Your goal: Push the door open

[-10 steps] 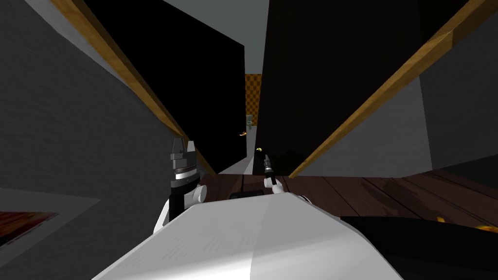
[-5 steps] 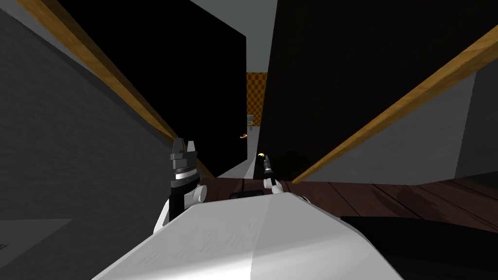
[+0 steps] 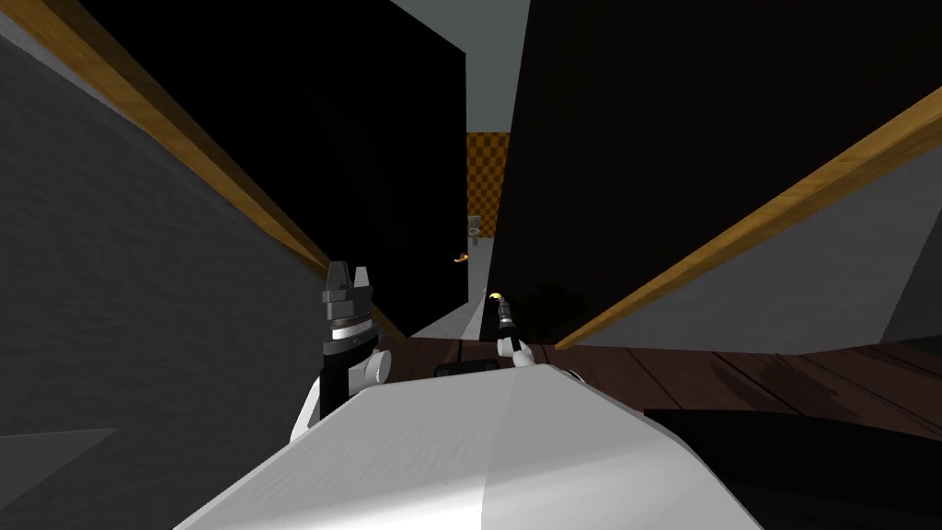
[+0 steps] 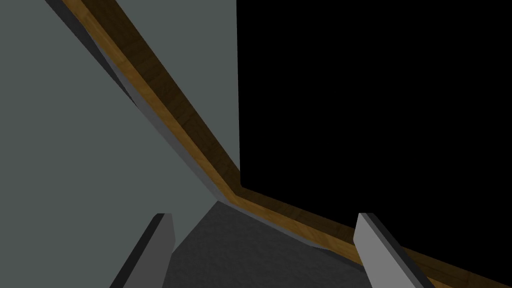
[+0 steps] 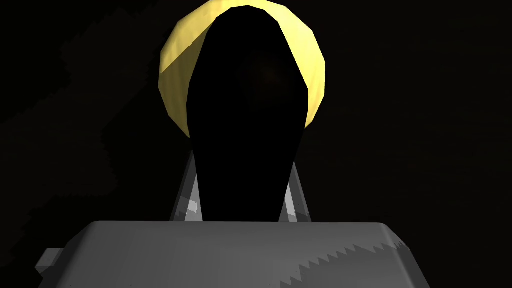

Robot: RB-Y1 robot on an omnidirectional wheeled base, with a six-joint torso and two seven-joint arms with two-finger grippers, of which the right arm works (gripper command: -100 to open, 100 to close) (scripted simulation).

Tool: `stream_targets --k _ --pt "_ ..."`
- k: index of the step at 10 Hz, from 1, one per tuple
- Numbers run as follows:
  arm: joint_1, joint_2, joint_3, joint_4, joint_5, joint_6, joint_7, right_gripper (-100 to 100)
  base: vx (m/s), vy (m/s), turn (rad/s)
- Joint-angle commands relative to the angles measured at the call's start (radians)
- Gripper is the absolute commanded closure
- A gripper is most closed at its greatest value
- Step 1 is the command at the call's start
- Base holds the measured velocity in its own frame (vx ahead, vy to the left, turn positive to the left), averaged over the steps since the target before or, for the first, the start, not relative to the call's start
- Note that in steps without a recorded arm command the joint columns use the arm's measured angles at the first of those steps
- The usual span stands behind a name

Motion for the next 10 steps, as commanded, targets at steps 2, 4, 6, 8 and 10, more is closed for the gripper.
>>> stream_targets --k 2,4,6,8,10 --pt "0.005 0.002 0.001 0.002 0.001 -0.001 0.000 100 0.000 0.000 0.000" --pt "-0.001 -0.010 -0.029 -0.002 -0.008 -0.002 0.012 100 0.039 -0.002 0.058" --pt "-0.003 -0.018 -0.062 -0.005 -0.016 -0.004 0.024 100 0.120 0.004 0.104" --pt "-0.004 -0.024 -0.089 -0.007 -0.024 -0.006 0.035 100 0.088 -0.012 0.052" --pt "-0.004 -0.024 -0.089 -0.007 -0.024 -0.006 0.035 100 0.060 -0.004 0.027"
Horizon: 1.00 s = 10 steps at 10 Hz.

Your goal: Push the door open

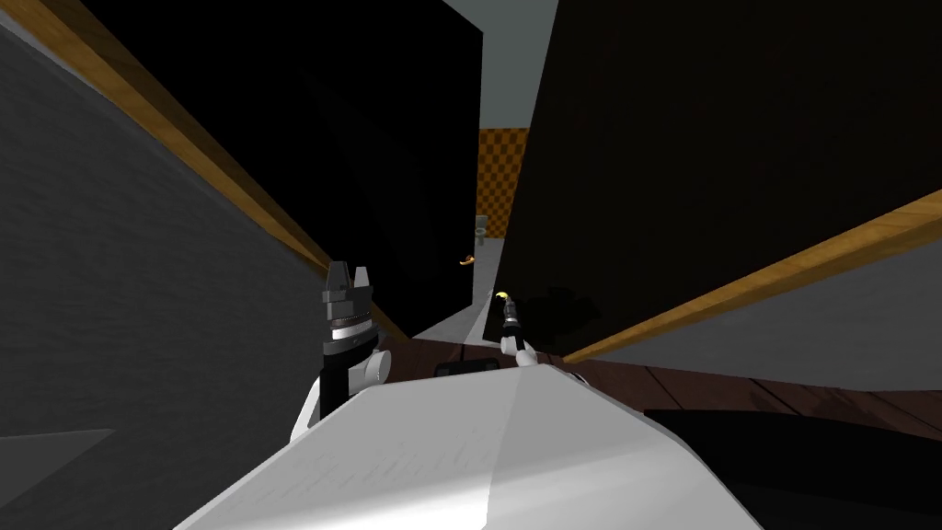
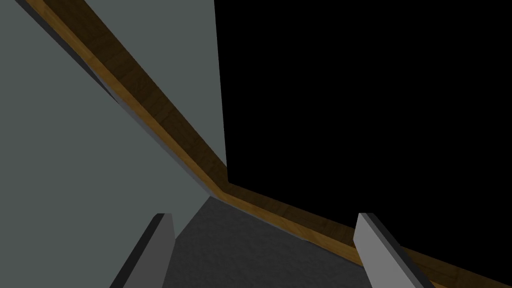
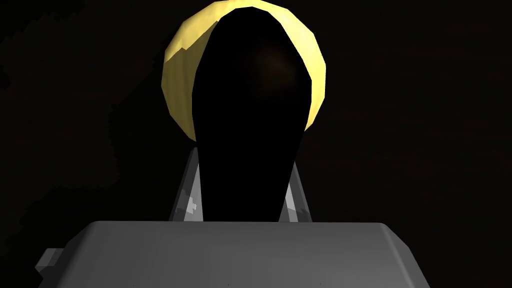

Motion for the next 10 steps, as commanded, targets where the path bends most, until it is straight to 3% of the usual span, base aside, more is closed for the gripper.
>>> stream_targets --k 1,3,4,5,6,8,10 --pt "-0.011 -0.017 -0.041 0.008 -0.013 -0.016 0.015 100 0.065 -0.011 0.085" --pt "-0.014 -0.017 -0.041 0.097 -0.013 -0.023 0.015 100 0.054 -0.004 0.026" --pt "-0.011 -0.017 -0.041 0.027 -0.013 -0.016 0.015 100 -0.012 0.007 -0.009" --pt "-0.011 -0.017 -0.041 0.008 -0.013 -0.016 0.015 100 -0.020 0.007 0.002" --pt "-0.012 -0.022 -0.076 0.006 -0.022 -0.018 0.028 100 0.057 -0.011 0.107" --pt "-0.014 -0.026 -0.113 0.003 -0.032 -0.021 0.043 100 0.104 -0.017 0.101" --pt "-0.015 -0.028 -0.132 0.001 -0.037 -0.022 0.050 100 0.086 -0.020 0.036"
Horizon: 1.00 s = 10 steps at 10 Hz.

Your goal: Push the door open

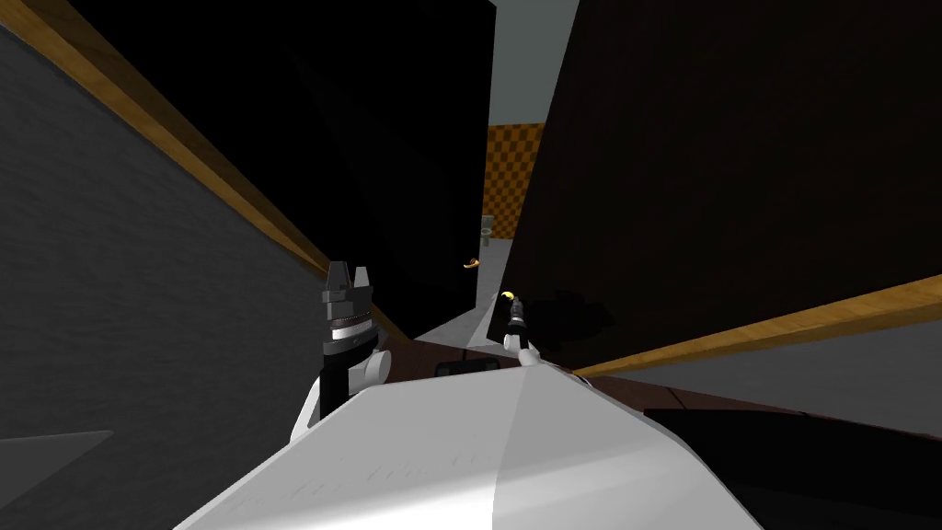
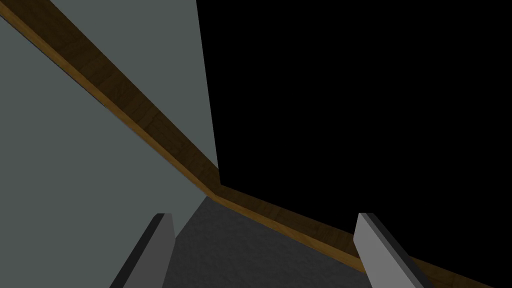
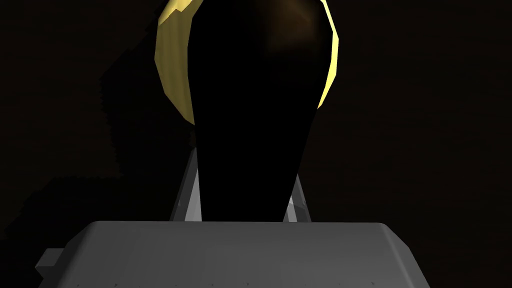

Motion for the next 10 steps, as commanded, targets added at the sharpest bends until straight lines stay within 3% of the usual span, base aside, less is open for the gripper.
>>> stream_targets --k 1,4,5,10 --pt "-0.006 -0.025 -0.035 0.002 -0.010 -0.018 0.005 100 0.076 -0.019 0.114" --pt "-0.006 -0.025 -0.035 0.002 -0.010 -0.018 0.005 100 0.029 -0.004 0.008" --pt "-0.007 -0.026 -0.056 0.001 -0.016 -0.020 0.013 100 0.022 0.001 0.054" --pt "-0.008 -0.027 -0.076 0.006 -0.021 -0.021 0.021 100 0.032 -0.007 0.026"
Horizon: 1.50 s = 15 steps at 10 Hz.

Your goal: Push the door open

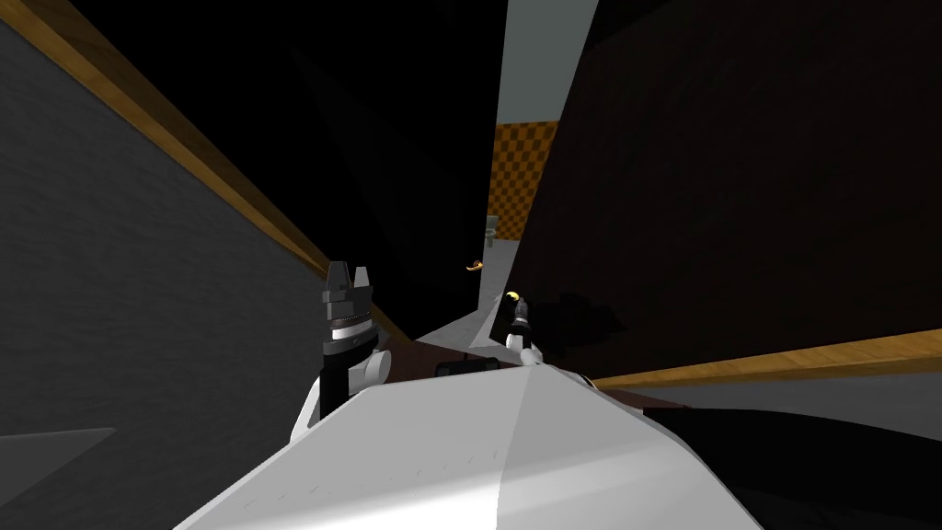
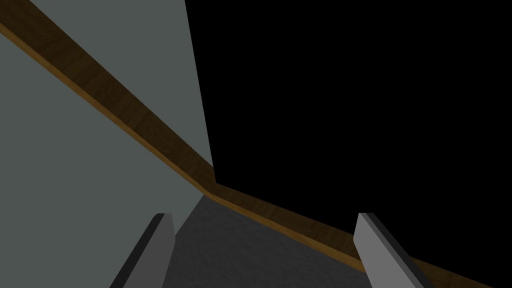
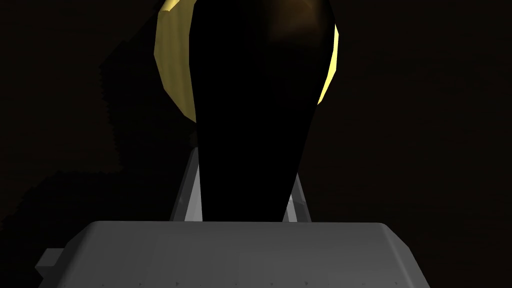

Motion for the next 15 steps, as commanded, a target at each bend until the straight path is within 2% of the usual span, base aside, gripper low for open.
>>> stream_targets --k 1,3,6,7,8,11,13,14,15 --pt "0.011 -0.011 -0.011 -0.045 -0.004 0.013 0.008 100 0.000 0.000 0.000" --pt "0.009 -0.011 -0.052 -0.048 -0.015 0.011 0.025 100 0.050 -0.005 0.082" --pt "0.009 -0.011 -0.052 -0.048 -0.015 0.011 0.025 100 0.036 -0.013 0.007" --pt "0.008 -0.010 -0.073 -0.050 -0.021 0.009 0.033 100 0.031 -0.019 0.060" --pt "0.008 -0.010 -0.073 -0.050 -0.021 0.009 0.033 100 0.034 -0.011 0.046" --pt "0.005 -0.006 -0.136 -0.055 -0.038 0.005 0.057 100 0.069 -0.015 0.078" --pt "0.005 -0.006 -0.136 -0.033 -0.038 0.005 0.057 100 0.057 -0.021 0.016" --pt "0.005 -0.006 -0.136 -0.055 -0.038 0.005 0.057 100 0.005 0.003 -0.013" --pt "0.004 -0.004 -0.157 -0.057 -0.043 0.003 0.065 100 0.022 0.005 0.064"
